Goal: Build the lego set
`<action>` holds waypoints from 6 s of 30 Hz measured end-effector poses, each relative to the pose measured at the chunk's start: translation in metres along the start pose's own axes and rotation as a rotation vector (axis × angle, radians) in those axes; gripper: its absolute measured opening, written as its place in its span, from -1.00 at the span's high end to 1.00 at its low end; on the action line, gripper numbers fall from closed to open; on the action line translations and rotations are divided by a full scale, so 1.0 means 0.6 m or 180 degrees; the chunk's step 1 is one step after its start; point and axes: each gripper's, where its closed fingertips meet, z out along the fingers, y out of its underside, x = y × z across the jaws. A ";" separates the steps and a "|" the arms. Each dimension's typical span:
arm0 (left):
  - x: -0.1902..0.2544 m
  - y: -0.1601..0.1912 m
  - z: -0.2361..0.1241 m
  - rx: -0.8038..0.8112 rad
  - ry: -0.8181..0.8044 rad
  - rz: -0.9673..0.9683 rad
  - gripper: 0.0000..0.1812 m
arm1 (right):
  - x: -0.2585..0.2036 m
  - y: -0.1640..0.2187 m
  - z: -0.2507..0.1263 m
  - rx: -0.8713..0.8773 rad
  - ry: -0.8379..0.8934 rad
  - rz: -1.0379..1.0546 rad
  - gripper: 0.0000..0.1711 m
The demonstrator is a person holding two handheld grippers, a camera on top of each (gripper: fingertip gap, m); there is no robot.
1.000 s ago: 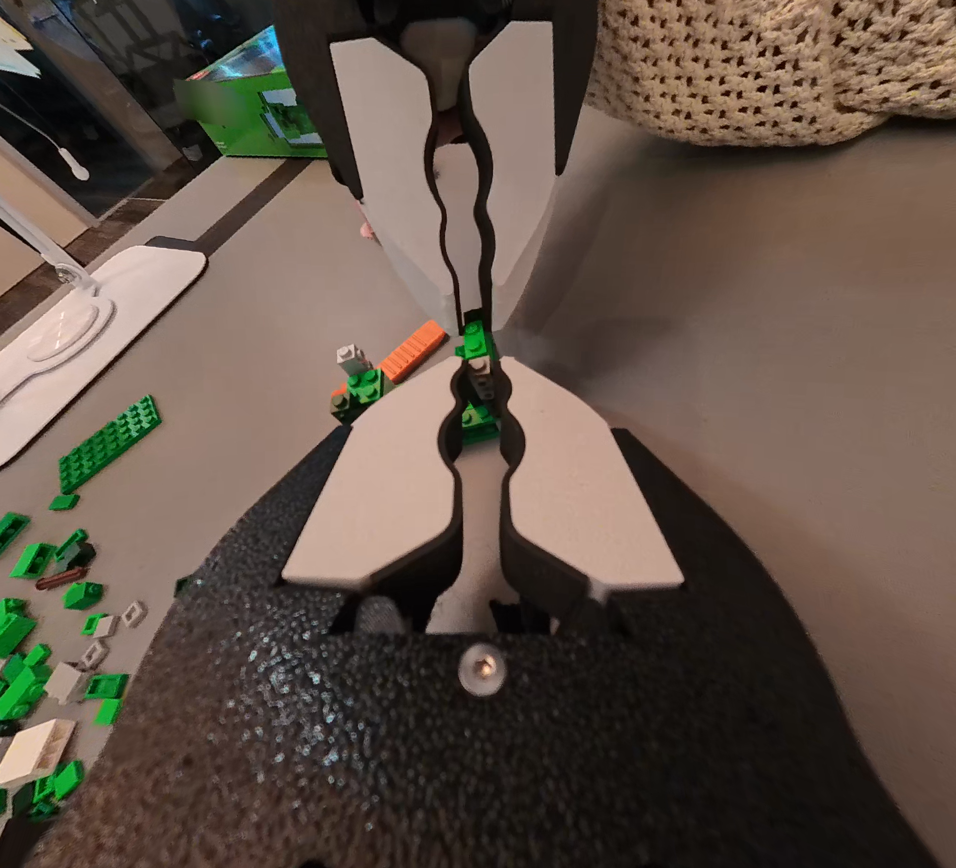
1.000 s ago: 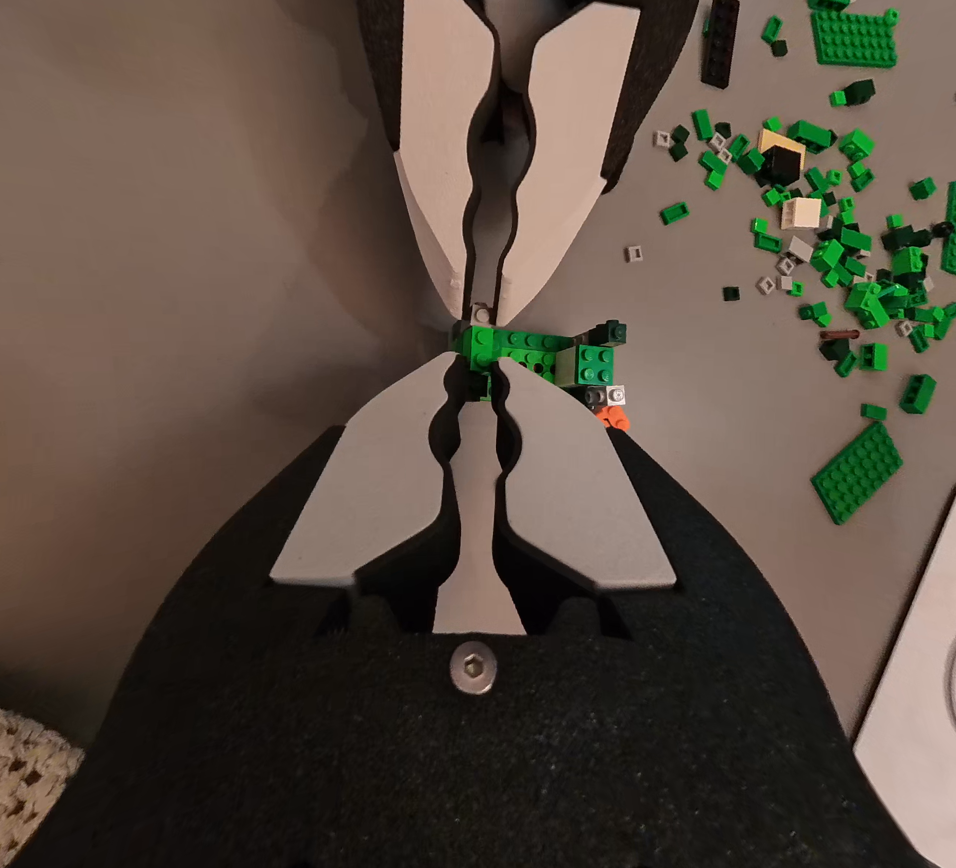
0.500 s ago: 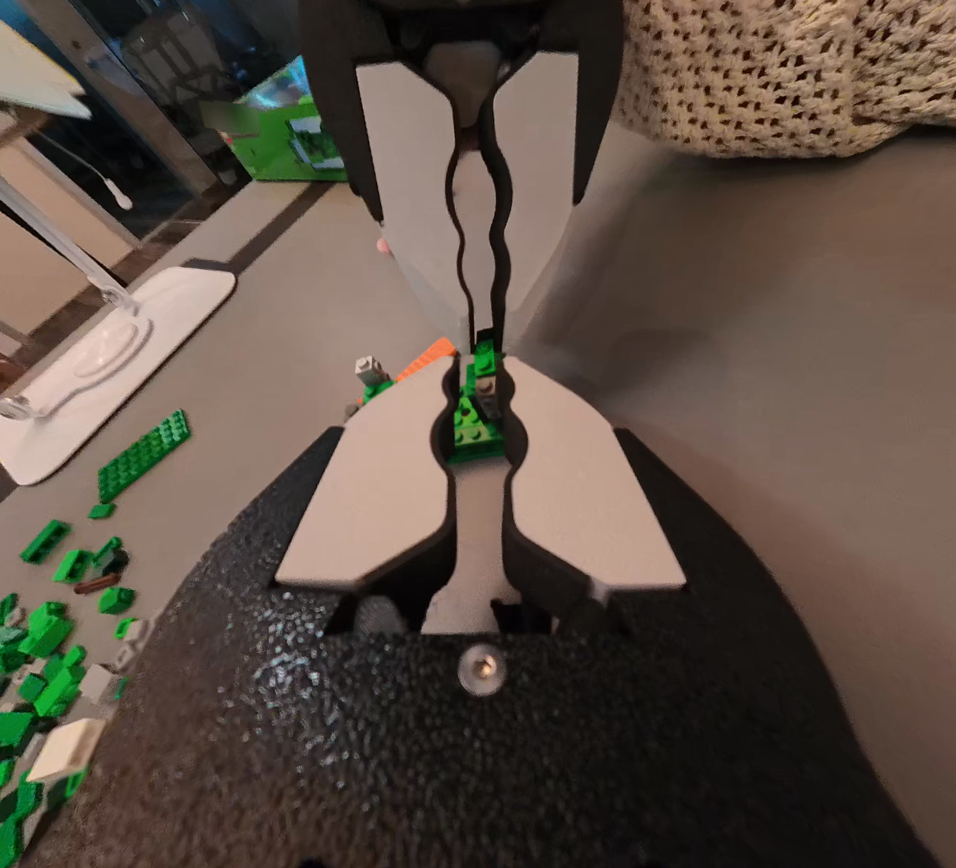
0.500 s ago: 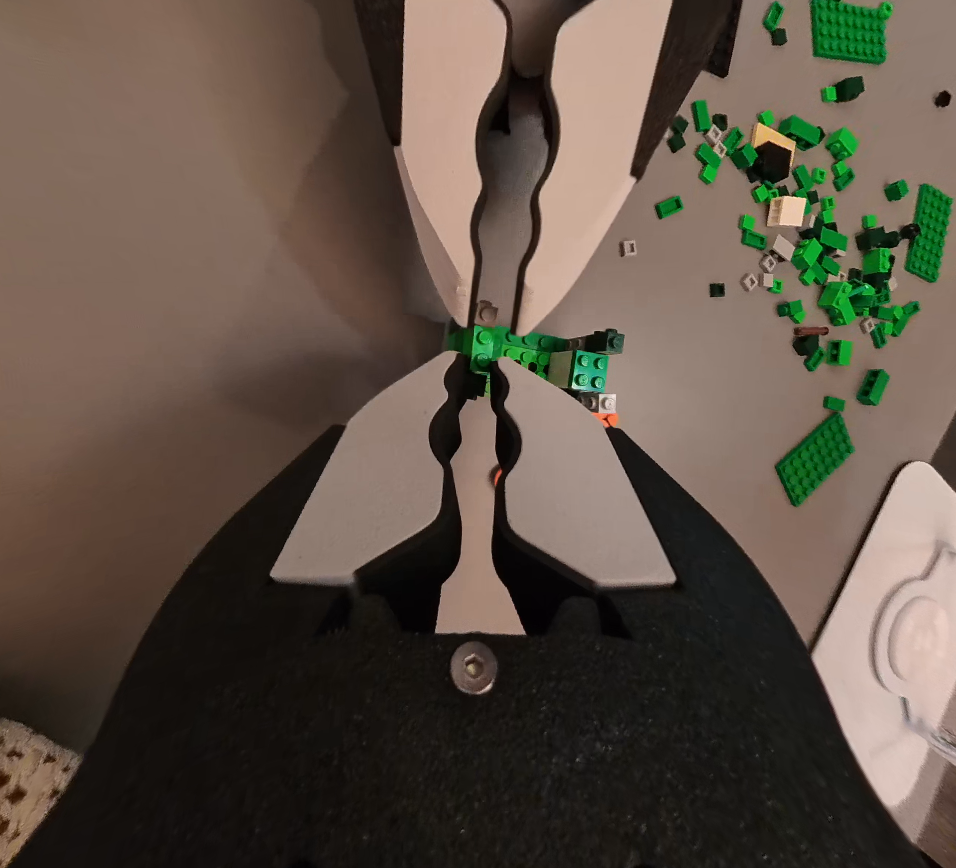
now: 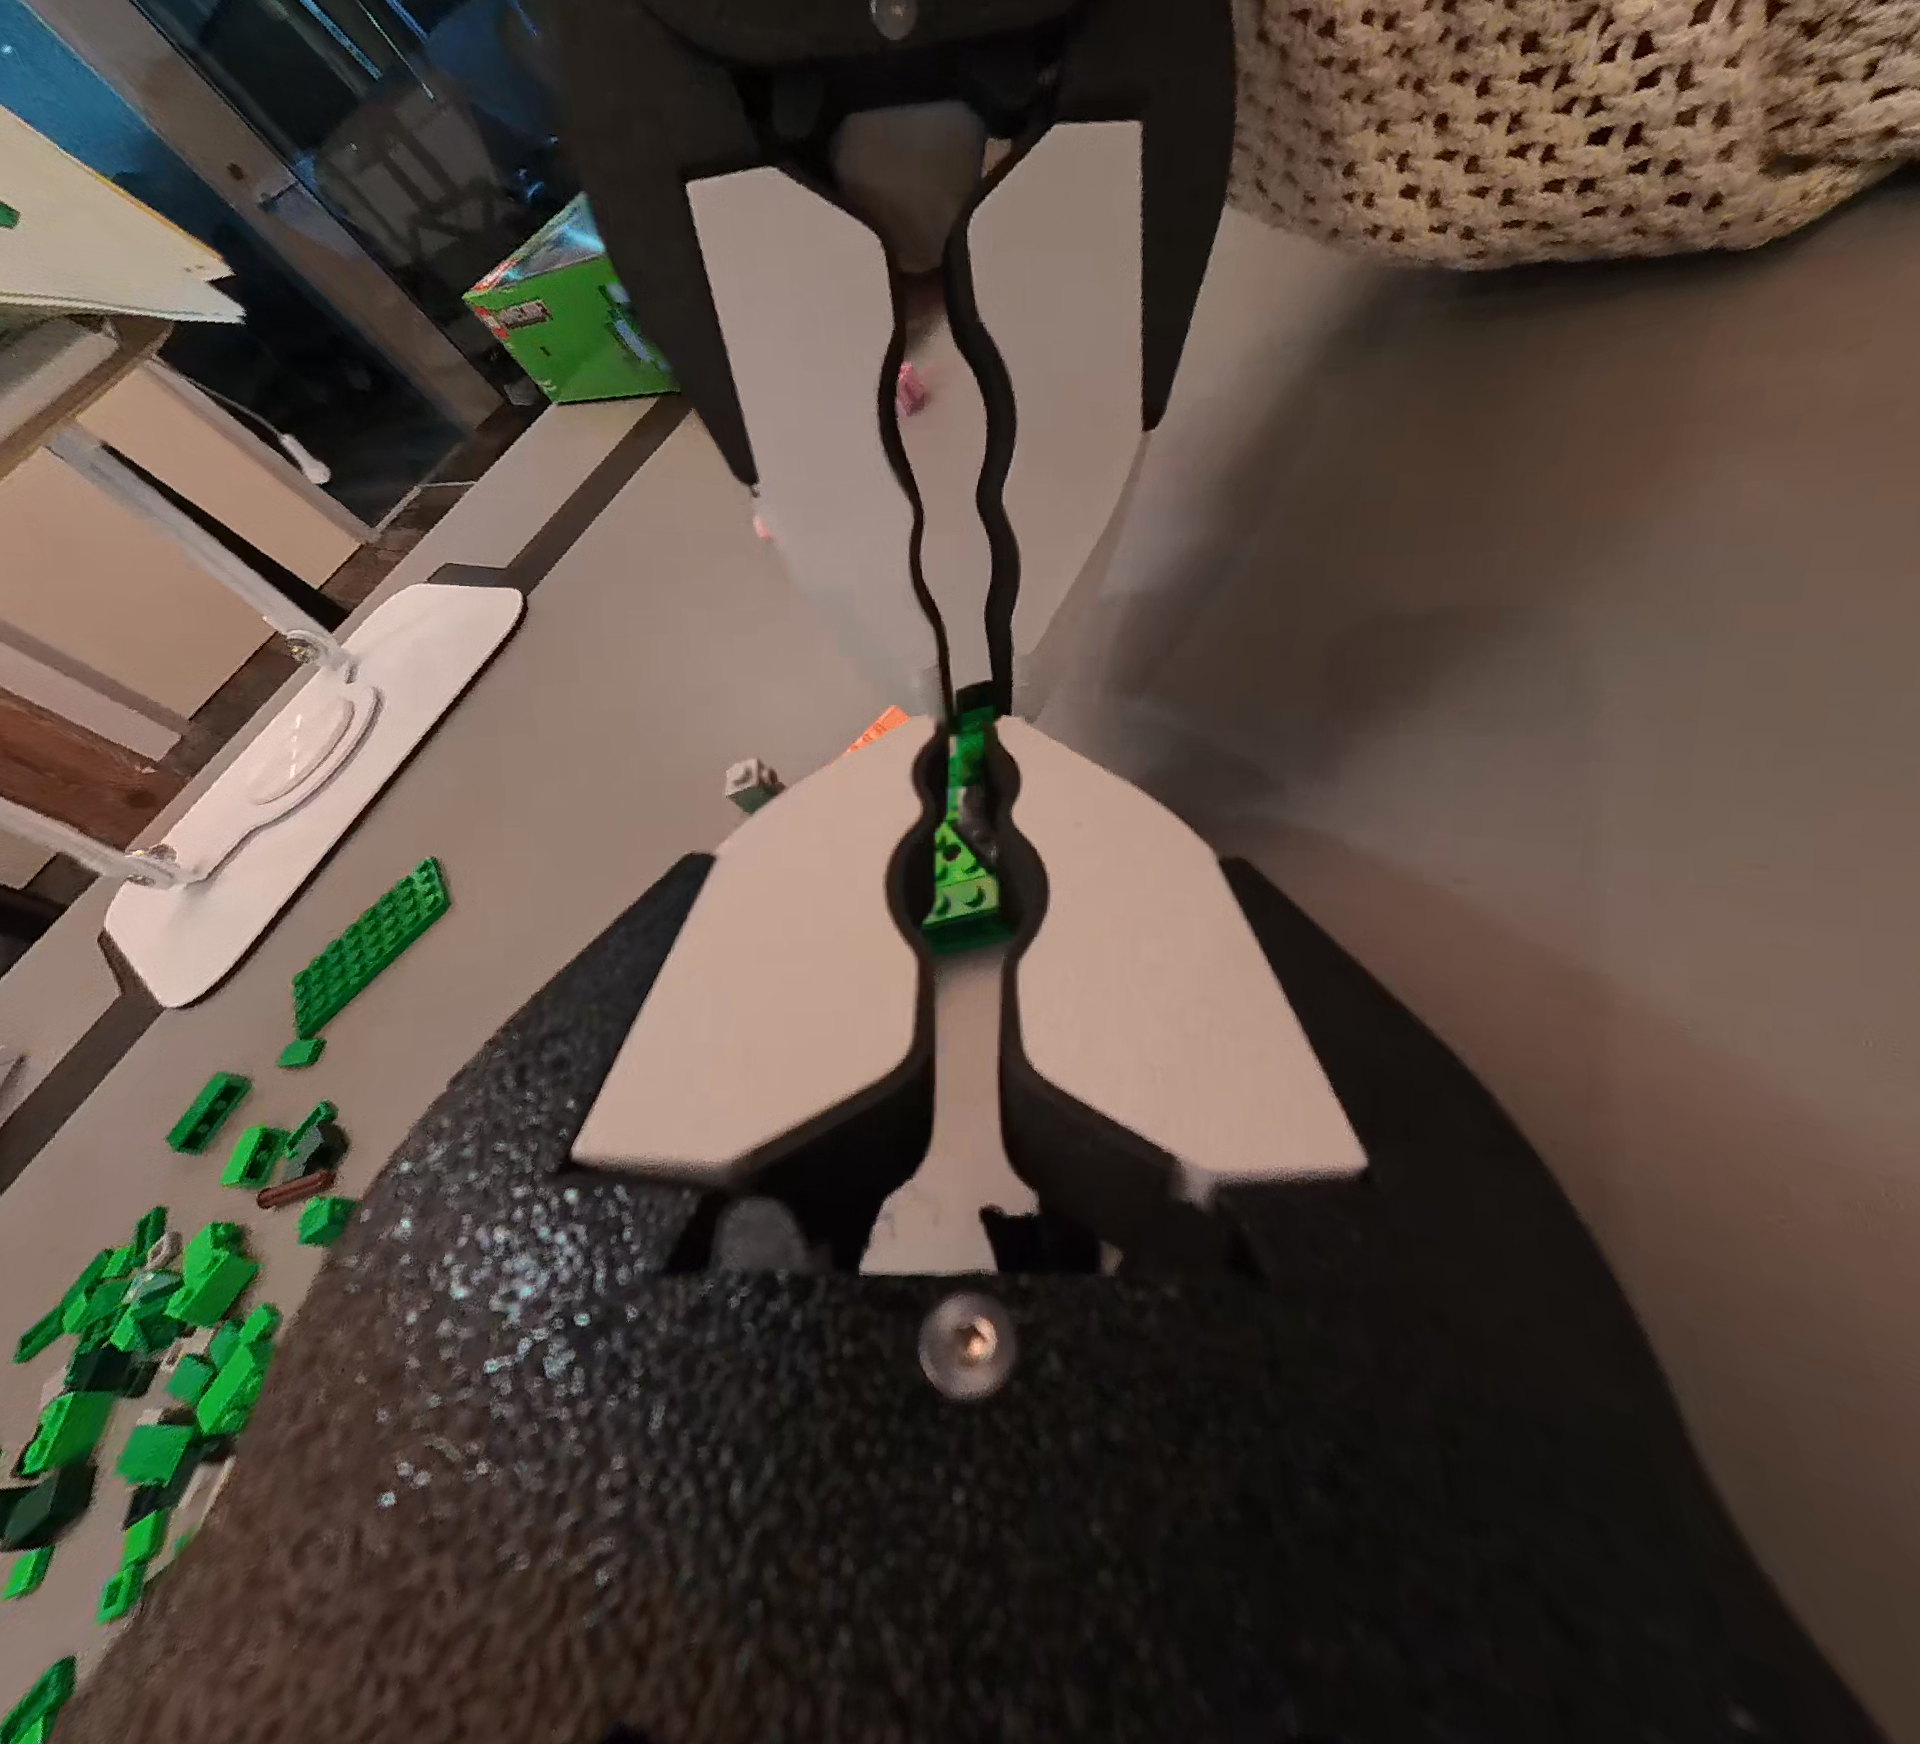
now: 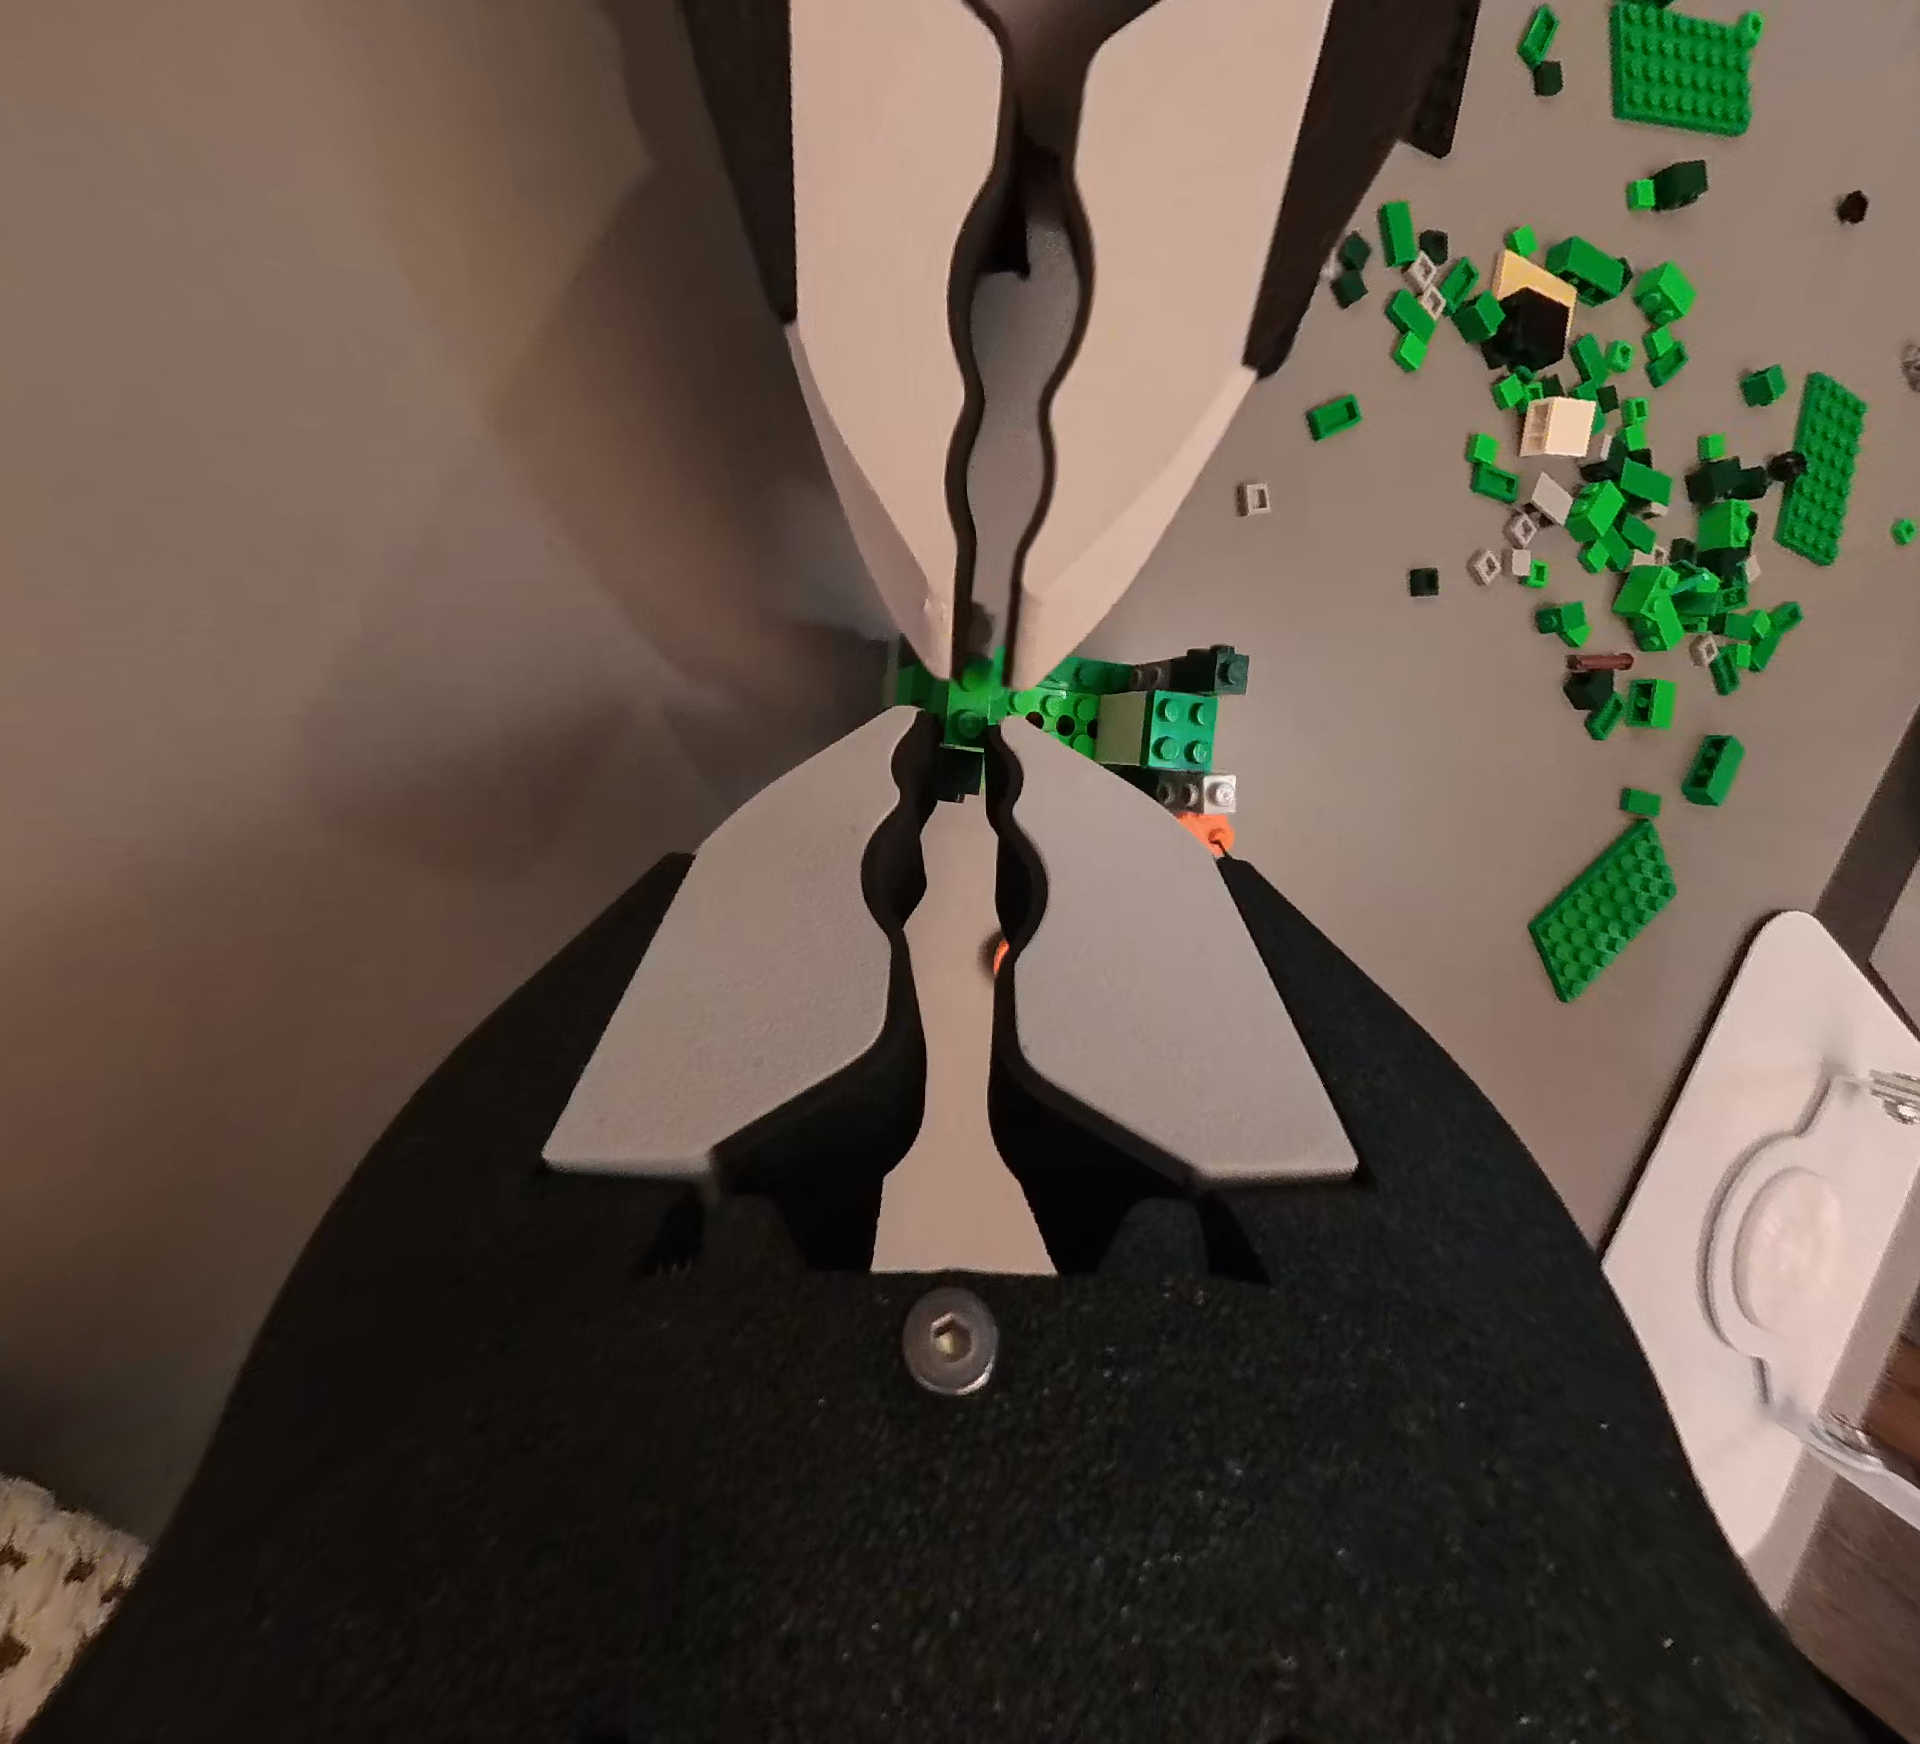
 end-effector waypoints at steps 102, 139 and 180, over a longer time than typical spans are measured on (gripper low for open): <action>0.003 0.037 0.010 -0.0350 0.0250 -0.0723 0.90 | 0.014 0.001 -0.002 -0.0714 0.0945 -0.0508 0.89; 0.005 0.035 0.006 -0.0350 0.0247 -0.0610 0.87 | 0.009 -0.001 0.001 -0.0658 0.0953 -0.0826 0.93; -0.004 0.097 0.020 -0.0395 0.2599 0.0297 0.51 | 0.000 -0.002 -0.002 -0.0242 0.0881 -0.0913 1.00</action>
